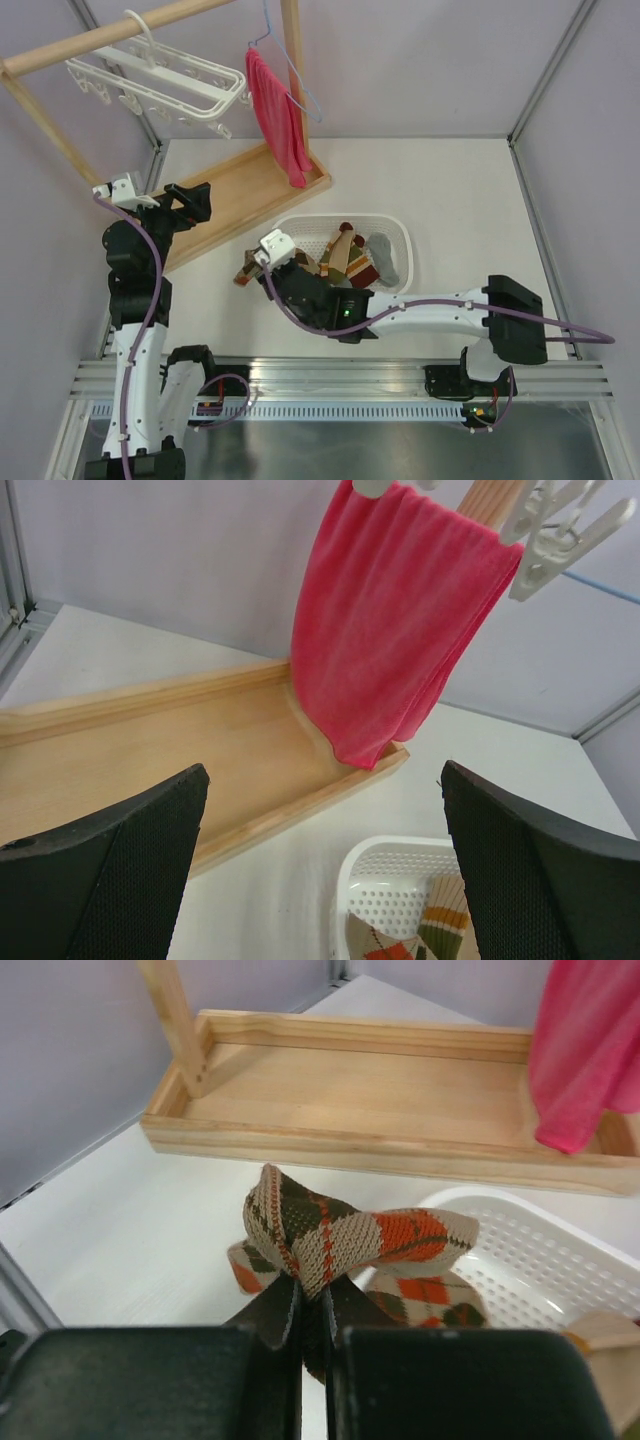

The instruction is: Remove the socks clipped to the hanger

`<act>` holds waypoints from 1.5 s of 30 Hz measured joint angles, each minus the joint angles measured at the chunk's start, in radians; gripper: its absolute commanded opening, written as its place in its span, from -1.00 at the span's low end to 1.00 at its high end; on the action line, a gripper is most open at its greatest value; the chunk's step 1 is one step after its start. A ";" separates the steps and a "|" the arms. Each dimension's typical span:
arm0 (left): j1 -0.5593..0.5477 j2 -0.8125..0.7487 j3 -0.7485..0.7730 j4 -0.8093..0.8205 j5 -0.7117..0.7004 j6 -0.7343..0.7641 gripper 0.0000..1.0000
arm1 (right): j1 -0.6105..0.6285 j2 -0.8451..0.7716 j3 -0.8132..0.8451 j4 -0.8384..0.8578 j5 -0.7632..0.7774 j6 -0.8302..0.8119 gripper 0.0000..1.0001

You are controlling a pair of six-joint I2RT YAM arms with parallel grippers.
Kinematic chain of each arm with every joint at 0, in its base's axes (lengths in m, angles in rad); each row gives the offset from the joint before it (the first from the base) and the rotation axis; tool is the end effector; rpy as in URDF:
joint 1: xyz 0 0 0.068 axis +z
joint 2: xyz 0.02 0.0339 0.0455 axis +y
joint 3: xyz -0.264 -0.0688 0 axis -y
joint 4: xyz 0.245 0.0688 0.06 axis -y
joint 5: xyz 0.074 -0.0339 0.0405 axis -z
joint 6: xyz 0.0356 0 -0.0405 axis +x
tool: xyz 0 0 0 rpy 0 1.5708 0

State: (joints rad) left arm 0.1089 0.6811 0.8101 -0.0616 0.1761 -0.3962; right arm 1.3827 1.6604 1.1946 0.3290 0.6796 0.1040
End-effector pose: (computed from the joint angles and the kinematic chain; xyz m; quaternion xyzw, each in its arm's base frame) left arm 0.1587 0.0111 0.3781 -0.1078 0.6747 -0.1636 0.7116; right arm 0.0949 0.3791 0.3061 -0.2483 0.7010 0.2343 0.6261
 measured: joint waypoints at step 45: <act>0.000 0.005 -0.007 -0.042 0.044 0.026 1.00 | -0.588 -0.606 -0.455 -0.431 -0.224 0.321 0.96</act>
State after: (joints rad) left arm 0.1089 0.6857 0.8028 -0.1040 0.2203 -0.3706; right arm 0.7944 1.0546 0.7391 -0.1017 0.4561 0.4248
